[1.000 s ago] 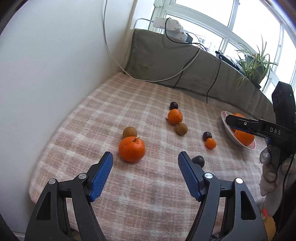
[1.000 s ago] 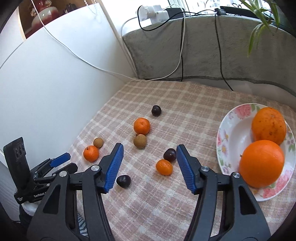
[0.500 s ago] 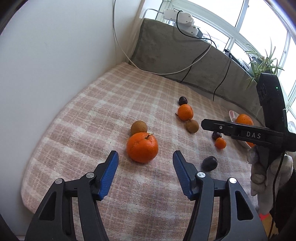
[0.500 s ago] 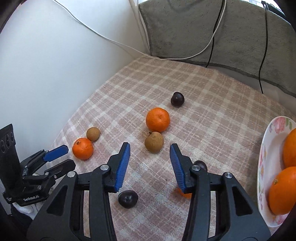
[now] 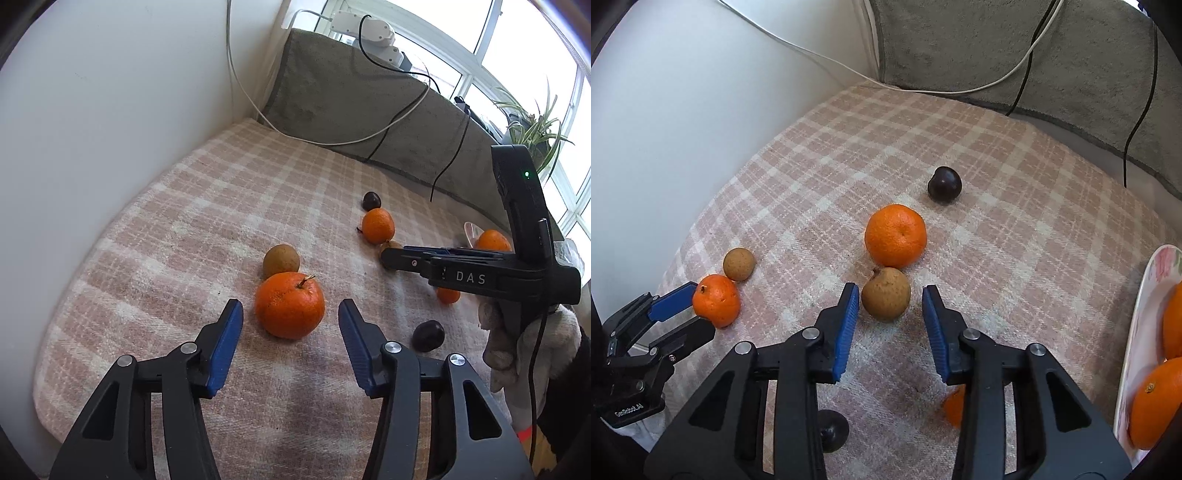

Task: Organize fruits
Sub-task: 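Close the right gripper around the brown kiwi, then lift the kiwi with the right gripper and carry it over the floral plate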

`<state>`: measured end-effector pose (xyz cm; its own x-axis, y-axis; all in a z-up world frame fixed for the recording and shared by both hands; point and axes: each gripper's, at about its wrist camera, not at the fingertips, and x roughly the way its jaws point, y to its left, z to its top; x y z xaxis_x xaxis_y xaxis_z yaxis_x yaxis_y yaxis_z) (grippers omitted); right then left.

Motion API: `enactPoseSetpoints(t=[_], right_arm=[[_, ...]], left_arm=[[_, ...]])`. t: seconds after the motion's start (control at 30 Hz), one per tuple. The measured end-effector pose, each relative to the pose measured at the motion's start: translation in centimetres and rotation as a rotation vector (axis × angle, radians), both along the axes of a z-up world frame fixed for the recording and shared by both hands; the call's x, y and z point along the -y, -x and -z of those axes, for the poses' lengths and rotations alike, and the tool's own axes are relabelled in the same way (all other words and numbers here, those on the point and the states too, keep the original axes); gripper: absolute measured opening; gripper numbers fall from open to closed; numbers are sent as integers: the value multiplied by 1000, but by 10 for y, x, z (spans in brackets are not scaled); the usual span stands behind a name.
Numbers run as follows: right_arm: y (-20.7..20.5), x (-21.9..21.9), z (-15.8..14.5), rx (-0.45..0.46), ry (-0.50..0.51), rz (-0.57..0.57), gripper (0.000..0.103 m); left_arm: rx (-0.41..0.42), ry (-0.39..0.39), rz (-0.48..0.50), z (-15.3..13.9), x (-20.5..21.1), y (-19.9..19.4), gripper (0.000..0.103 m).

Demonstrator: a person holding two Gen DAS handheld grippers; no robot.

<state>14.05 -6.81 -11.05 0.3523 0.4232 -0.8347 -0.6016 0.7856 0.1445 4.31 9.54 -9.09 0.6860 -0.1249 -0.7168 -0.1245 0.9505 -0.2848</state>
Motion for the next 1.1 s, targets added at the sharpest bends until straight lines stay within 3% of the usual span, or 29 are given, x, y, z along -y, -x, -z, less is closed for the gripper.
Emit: enactPoseSetpoints(t=[0.3,0.47,1.1], right_arm=[[-1,-6,4,-3,5,-6,30],[-1,-6,4,-1,3,-5,29],[8,15,-12,8,-63,9,29]], left_arm=[[-8,9,-12,7,-4,-3,49],[-8,12,2,7,0,-5,40],[19,24,8,-4,6,0,39]])
